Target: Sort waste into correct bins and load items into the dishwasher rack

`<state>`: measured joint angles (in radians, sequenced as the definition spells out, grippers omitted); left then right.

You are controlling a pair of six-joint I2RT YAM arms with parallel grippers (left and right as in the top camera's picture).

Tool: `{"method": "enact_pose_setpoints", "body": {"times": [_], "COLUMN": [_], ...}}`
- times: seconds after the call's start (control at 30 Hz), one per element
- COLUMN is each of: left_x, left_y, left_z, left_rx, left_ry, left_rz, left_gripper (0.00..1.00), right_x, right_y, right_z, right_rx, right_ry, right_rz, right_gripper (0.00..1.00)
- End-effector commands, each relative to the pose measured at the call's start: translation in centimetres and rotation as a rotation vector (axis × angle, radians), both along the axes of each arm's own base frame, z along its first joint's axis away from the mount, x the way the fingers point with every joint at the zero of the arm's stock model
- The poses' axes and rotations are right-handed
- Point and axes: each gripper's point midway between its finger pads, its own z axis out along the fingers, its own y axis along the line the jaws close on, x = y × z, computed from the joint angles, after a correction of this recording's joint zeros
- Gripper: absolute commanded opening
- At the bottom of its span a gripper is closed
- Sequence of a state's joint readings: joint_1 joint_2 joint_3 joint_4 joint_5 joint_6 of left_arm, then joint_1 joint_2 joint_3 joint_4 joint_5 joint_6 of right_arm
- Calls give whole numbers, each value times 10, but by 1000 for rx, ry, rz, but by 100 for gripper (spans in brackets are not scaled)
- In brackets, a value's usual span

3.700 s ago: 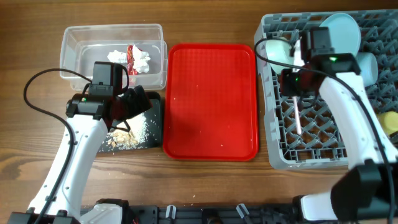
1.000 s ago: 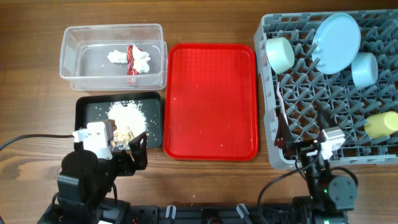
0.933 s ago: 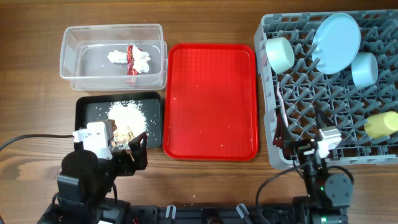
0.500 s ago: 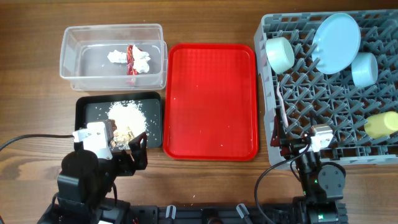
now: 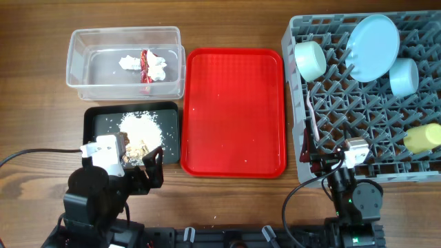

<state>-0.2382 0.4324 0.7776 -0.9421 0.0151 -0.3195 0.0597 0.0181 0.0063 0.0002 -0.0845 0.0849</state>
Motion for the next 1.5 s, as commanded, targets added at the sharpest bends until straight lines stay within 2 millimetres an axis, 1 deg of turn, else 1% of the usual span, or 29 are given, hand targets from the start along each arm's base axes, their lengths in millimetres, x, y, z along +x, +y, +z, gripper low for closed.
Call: {"method": "enact_pose_setpoints", "body": {"times": [0.0,0.07,0.2,0.37,0.43,0.53,0.63,0.67,0.7,0.77,0.83,0.87,1.47], "left_x": [-1,-3,8,30,39,50,56,57,58,57,57,56,56], "left_y": [3,11,28,35,35,35,40,41,36,25,22,22,21], "left_z": [-4,-9,-18,-49,-54,-52,-48,-47,-48,-51,-64,-66,-65], "left_rx": [10,19,1,-32,-47,-61,-71,-60,-27,72,76,57,57], "left_ry": [8,23,-51,-228,-303,-445,-559,-588,-612,-616,-567,-555,-558], "left_rz": [16,49,149,190,189,188,207,204,165,66,41,46,45], "left_gripper": [100,100,100,100,100,100,100,100,100,100,100,100,100], "right_x": [0,0,0,0,0,0,0,0,0,0,0,0,0], "right_y": [-4,-4,-4,-4,-4,-4,-4,-4,-4,-4,-4,-4,-4], "right_z": [2,2,2,2,2,2,2,2,2,2,2,2,2], "right_rx": [-5,-6,-5,-6,-5,-6,-6,-6,-5,-6,-5,-6,-5], "right_ry": [-10,-11,-11,-10,-11,-10,-11,-10,-11,-10,-10,-11,-10], "right_rz": [-21,-21,-21,-21,-21,-21,-21,-21,-21,-21,-21,-21,-21], "right_gripper": [100,100,100,100,100,100,100,100,100,100,100,100,100]}}
